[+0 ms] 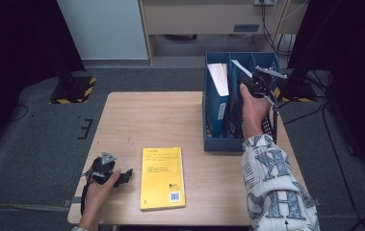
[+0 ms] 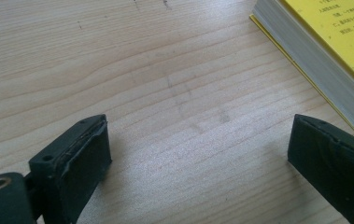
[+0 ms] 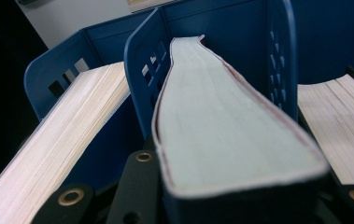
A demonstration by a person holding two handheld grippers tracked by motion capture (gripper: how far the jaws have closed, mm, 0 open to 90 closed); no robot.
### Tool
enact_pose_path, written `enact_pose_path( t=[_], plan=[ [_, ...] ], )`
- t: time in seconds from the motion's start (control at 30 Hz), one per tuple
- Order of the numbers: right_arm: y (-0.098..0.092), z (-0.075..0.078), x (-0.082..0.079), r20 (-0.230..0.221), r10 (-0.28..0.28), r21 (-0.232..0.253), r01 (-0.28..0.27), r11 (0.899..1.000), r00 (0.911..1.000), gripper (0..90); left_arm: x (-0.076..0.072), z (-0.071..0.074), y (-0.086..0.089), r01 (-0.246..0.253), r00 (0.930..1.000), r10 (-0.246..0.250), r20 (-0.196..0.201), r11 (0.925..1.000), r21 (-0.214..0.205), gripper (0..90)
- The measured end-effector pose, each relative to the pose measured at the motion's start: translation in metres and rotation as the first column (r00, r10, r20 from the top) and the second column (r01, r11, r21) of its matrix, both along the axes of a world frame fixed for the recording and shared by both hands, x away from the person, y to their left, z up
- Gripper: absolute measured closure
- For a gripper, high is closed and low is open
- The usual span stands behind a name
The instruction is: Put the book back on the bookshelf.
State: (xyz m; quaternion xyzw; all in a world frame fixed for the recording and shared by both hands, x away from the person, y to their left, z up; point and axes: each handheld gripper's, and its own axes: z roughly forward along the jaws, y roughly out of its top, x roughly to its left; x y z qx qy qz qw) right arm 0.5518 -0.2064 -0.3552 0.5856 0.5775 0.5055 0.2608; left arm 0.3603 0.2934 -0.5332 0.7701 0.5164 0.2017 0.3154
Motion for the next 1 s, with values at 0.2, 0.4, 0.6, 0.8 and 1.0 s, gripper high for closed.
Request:
enact_pose_path(
  t=[0.2,0.4,0.6,0.8,1.0],
  plan=[
    [0.0009,-0.002,0.0014,-0.003,-0.001,-0.003,0.001,1.0,1.0,73.2,0.0001,0.0001,-0.0007,0.003,1.0,-0.003,-0.001,1.0,0.004,5.3],
    [0.0026,-0.0069,0.0017,-0.004,-0.004,-0.008,0.003,1.0,1.0,73.2,0.0,0.0001,-0.0008,0.006,1.0,-0.006,0.0,1.0,0.002,5.4],
    [0.0004,-0.0094,0.0,0.0,-0.01,-0.003,0.01,1.0,0.9999,73.2,0.0001,0.0001,-0.0008,0.006,1.0,-0.006,0.0,1.0,0.003,5.4],
    [-0.0005,-0.0084,0.0012,0.005,-0.017,0.003,0.017,1.0,0.9998,73.2,0.0001,0.0001,-0.0007,0.005,1.0,-0.005,-0.001,1.0,0.003,5.4],
    [0.0004,-0.01,0.0025,0.004,-0.019,-0.003,0.019,1.0,0.9998,73.1,0.0002,0.0001,-0.0006,0.005,1.0,-0.005,0.0,1.0,0.002,5.5]
  ],
)
